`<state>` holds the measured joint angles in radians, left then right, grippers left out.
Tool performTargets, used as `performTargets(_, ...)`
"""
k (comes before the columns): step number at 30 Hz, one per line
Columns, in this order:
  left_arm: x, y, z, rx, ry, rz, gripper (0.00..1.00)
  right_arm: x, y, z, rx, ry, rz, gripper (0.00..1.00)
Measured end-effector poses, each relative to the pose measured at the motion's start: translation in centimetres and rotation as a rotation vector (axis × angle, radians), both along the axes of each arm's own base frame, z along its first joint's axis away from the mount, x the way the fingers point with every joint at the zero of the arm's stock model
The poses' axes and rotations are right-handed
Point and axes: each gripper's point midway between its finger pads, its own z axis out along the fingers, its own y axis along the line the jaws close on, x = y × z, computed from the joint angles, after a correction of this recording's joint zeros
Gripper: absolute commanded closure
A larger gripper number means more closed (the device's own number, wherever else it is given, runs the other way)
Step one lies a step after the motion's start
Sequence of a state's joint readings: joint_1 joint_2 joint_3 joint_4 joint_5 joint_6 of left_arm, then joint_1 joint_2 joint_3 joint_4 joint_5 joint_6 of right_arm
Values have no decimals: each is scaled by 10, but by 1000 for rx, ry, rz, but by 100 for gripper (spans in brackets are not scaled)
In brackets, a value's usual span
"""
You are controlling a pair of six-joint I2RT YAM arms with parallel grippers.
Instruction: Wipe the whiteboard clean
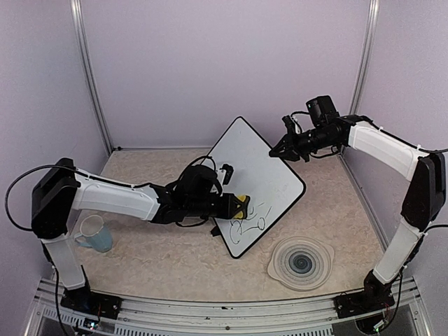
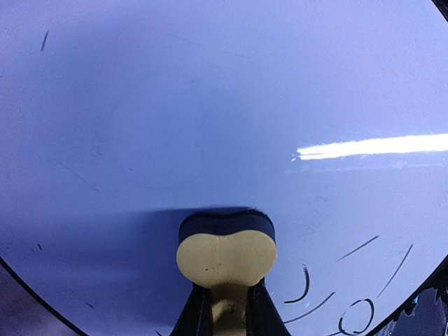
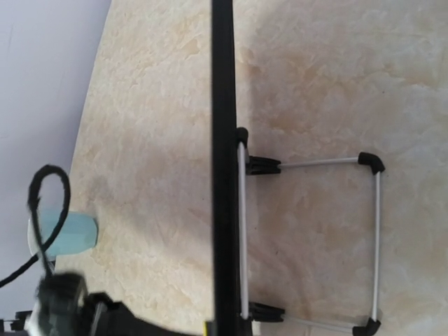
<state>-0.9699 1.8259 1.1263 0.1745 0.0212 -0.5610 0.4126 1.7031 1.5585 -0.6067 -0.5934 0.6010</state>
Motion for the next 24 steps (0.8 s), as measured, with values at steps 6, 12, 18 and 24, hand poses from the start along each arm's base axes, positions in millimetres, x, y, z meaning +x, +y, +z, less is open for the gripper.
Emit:
performTargets(6,34,35,-23,5,55,150,100,0,0,0,2,4,-3,100)
performTargets(12,49,48,-34,66,30,212,100,0,-1,-1,1,2,-11,100)
performTargets(18,20,25,-21,134,-98,135,100,-2,-2,-1,5,0,-13,100)
performTargets(24,-37,-33,19,117,-195,-49,100,-2,-2,-1,8,-6,-17,100)
